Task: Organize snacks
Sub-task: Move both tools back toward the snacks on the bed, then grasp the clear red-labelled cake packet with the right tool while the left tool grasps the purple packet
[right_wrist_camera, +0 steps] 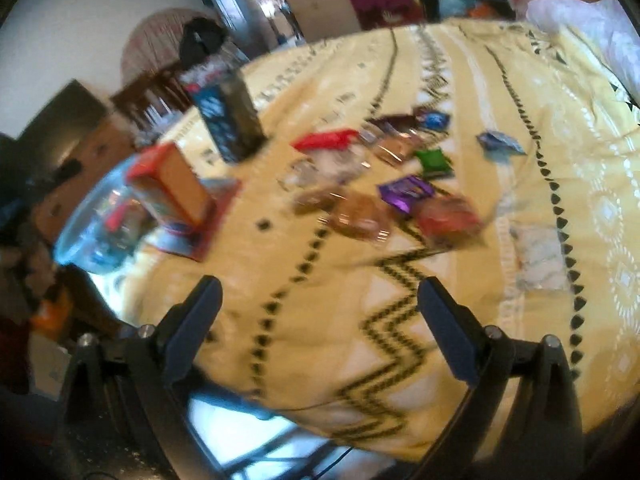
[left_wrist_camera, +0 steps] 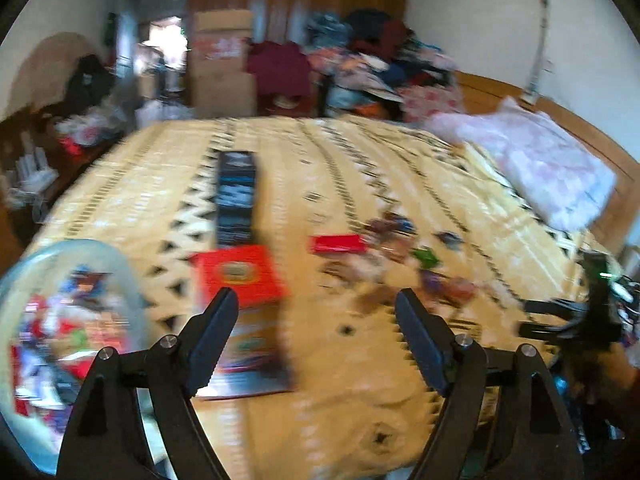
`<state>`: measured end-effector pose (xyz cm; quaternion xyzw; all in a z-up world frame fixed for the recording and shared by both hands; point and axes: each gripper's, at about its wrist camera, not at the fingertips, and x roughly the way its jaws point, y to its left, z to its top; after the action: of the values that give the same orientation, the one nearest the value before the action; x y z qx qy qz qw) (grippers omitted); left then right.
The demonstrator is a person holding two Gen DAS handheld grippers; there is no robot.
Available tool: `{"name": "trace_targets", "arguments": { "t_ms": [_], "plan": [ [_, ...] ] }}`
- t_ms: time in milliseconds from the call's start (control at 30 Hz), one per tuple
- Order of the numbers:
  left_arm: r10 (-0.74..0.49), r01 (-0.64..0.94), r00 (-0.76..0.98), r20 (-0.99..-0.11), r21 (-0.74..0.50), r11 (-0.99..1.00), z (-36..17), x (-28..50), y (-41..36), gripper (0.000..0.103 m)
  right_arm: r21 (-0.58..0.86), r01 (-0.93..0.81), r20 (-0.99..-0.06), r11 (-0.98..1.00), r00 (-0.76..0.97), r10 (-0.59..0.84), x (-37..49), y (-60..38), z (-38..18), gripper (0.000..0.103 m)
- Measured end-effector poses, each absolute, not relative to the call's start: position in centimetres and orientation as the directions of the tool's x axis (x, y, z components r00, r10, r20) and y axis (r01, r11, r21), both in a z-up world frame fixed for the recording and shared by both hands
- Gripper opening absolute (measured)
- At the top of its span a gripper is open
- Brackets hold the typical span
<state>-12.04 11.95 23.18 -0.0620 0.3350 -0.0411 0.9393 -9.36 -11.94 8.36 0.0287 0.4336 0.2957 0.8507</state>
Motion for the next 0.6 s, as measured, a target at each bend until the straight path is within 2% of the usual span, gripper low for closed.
{"name": "trace_targets", "arguments": {
  "t_ms": [200, 333, 533, 567, 600],
  "plan": [
    [-0.24, 0.141, 0.685, -0.688, -0.198, 0.97, 19.9, -7.6, 5.8, 0.082, 0.261, -0.434, -0.742, 0.862, 0.481, 0.466, -3.3, -14.3, 4.4, 0.099],
    [-0.25, 0.163, 0.639, -0.727, -0.19, 0.968, 17.3, -5.6, 3.0, 0.082, 0.227, -0.437, -0.775, 0.87, 0.459, 0.433, 1.1, -14.5, 1.9, 0.099],
    [-0.269, 0.125, 0.575, -0.772, -0.242, 0.962, 13.9, -3.4, 2.0, 0.082, 0.166, -0.464, -0.847, 0.87, 0.384, 0.366, 4.8, -13.5, -1.7, 0.098],
    [-0.27, 0.117, 0.569, -0.777, -0.249, 0.961, 13.5, -3.1, 1.9, 0.082, 0.173, -0.466, -0.851, 0.868, 0.373, 0.37, 5.1, -13.5, -2.2, 0.096],
    [-0.27, 0.11, 0.563, -0.781, -0.253, 0.961, 13.1, -2.8, 1.8, 0.082, 0.171, -0.466, -0.852, 0.868, 0.372, 0.368, 5.2, -13.4, -2.4, 0.087]
  ]
}}
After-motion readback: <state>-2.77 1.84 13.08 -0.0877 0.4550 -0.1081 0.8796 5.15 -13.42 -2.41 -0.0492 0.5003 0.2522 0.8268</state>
